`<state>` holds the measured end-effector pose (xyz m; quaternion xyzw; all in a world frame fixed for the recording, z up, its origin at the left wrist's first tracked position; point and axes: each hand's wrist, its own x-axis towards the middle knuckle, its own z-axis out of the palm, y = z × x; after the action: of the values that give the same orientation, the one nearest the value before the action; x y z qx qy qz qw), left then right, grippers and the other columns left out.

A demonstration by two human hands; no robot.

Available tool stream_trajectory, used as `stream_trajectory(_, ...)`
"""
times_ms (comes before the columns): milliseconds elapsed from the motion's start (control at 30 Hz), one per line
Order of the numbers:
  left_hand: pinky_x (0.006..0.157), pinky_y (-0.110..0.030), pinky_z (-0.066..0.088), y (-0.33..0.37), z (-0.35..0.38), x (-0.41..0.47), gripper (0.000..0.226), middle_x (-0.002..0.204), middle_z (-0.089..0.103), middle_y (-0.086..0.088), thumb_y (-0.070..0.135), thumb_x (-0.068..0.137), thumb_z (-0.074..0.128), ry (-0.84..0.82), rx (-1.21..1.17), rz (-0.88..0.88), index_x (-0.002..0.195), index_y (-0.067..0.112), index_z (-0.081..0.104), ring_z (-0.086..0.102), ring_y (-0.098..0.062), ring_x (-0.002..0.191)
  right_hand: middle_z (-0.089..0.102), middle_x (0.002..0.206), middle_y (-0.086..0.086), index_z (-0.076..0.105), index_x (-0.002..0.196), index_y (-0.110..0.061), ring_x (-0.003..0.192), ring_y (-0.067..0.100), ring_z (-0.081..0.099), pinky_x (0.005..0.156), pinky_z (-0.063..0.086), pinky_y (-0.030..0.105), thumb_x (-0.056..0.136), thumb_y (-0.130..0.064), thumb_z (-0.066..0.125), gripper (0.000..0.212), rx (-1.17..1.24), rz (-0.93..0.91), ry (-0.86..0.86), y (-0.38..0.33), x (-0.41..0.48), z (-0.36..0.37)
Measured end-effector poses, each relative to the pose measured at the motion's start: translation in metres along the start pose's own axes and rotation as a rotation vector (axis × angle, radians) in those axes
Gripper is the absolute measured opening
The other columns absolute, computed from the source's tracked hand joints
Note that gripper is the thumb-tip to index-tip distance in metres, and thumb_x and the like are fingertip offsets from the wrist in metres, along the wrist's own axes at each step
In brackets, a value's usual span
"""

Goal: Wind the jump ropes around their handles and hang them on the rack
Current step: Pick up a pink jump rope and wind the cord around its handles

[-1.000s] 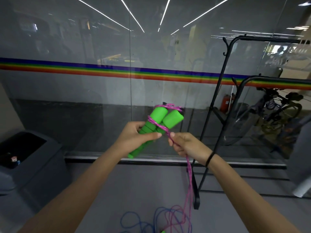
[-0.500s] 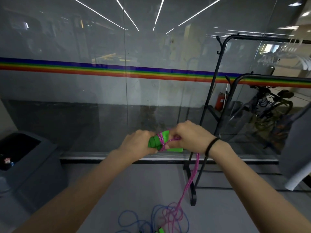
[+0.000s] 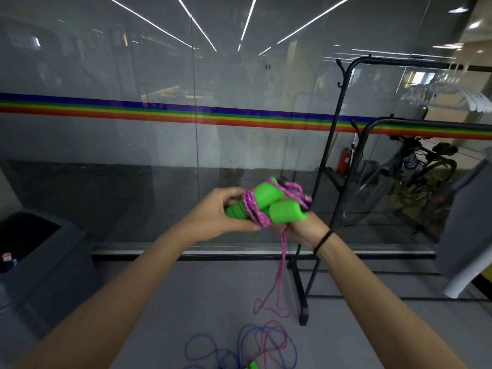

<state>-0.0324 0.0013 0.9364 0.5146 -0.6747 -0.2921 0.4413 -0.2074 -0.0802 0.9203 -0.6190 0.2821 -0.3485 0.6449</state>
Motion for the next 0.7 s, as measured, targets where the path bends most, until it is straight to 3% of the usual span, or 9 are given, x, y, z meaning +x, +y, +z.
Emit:
stream_trajectory(67, 0.079, -0.023, 0.052, 0.001, -0.003, 0.001, 0.047, 0.098, 0.072, 0.004, 0.015, 0.063, 0.083, 0.133, -0.041, -0.029, 0.106, 0.018, 0.063, 0.067, -0.006, 0.086, 0.043, 0.042, -0.009, 0.053, 0.073, -0.01, 0.035, 0.004, 0.033, 0.039, 0.026, 0.014, 0.096, -0.01, 0.037, 0.028, -0.076, -0.056, -0.092, 0.01, 0.002, 0.001)
stream_trajectory(133, 0.07, -0.019, 0.052, 0.0, -0.005, 0.004, 0.046, 0.094, 0.071, 0.005, 0.016, 0.066, 0.081, 0.264, -0.105, -0.054, 0.108, 0.015, 0.061, 0.066, -0.005, 0.08, 0.039, 0.045, -0.008, 0.055, 0.074, -0.01, 0.039, 0.006, 0.029, 0.041, 0.023, 0.017, 0.097, -0.019, 0.037, 0.031, -0.192, -0.052, -0.145, 0.012, -0.001, 0.002)
stream_trajectory(200, 0.074, -0.024, 0.053, -0.002, -0.006, 0.006, 0.048, 0.095, 0.07, 0.001, 0.02, 0.067, 0.081, 0.4, -0.092, -0.09, 0.11, 0.012, 0.059, 0.067, -0.012, 0.084, 0.037, 0.047, -0.006, 0.054, 0.076, -0.011, 0.04, 0.007, 0.028, 0.042, 0.024, 0.018, 0.097, -0.022, 0.037, 0.029, -0.292, -0.067, -0.158, 0.013, -0.007, 0.001)
stream_trajectory(333, 0.067, -0.031, 0.048, -0.013, -0.003, 0.007, 0.049, 0.089, 0.066, -0.004, 0.035, 0.065, 0.081, 0.532, 0.298, -0.122, 0.101, 0.013, 0.055, 0.062, -0.022, 0.08, 0.036, 0.051, -0.005, 0.054, 0.075, -0.015, 0.041, 0.004, 0.032, 0.044, 0.03, 0.018, 0.094, -0.026, 0.046, 0.024, -0.623, -0.147, -0.134, 0.005, -0.014, 0.005)
stream_trajectory(433, 0.069, -0.038, 0.05, -0.017, 0.004, 0.003, 0.05, 0.086, 0.062, -0.001, 0.039, 0.068, 0.077, 0.448, 0.529, -0.124, 0.105, 0.019, 0.049, 0.062, -0.029, 0.086, 0.045, 0.055, -0.004, 0.059, 0.076, -0.008, 0.047, 0.005, 0.04, 0.053, 0.032, 0.021, 0.091, -0.033, 0.051, 0.031, -1.007, -0.253, -0.104, -0.005, -0.016, 0.007)
stream_trajectory(533, 0.069, -0.038, 0.048, -0.022, 0.007, 0.001, 0.049, 0.094, 0.066, -0.003, 0.039, 0.074, 0.07, 0.352, 0.707, -0.101, 0.111, 0.022, 0.044, 0.063, -0.033, 0.091, 0.047, 0.056, -0.001, 0.058, 0.067, -0.013, 0.054, 0.01, 0.043, 0.058, 0.034, 0.028, 0.086, -0.039, 0.057, 0.032, -1.149, -0.288, -0.063, -0.016, -0.017, 0.006)
stream_trajectory(700, 0.068, -0.031, 0.041, -0.023, 0.001, 0.002, 0.05, 0.106, 0.065, -0.002, 0.041, 0.075, 0.069, 0.028, 0.861, -0.091, 0.116, 0.028, 0.045, 0.061, -0.028, 0.099, 0.052, 0.066, -0.006, 0.069, 0.081, -0.022, 0.072, 0.017, 0.054, 0.064, 0.042, 0.03, 0.076, -0.049, 0.064, 0.028, -1.41, -0.302, -0.083, -0.032, -0.014, 0.01)
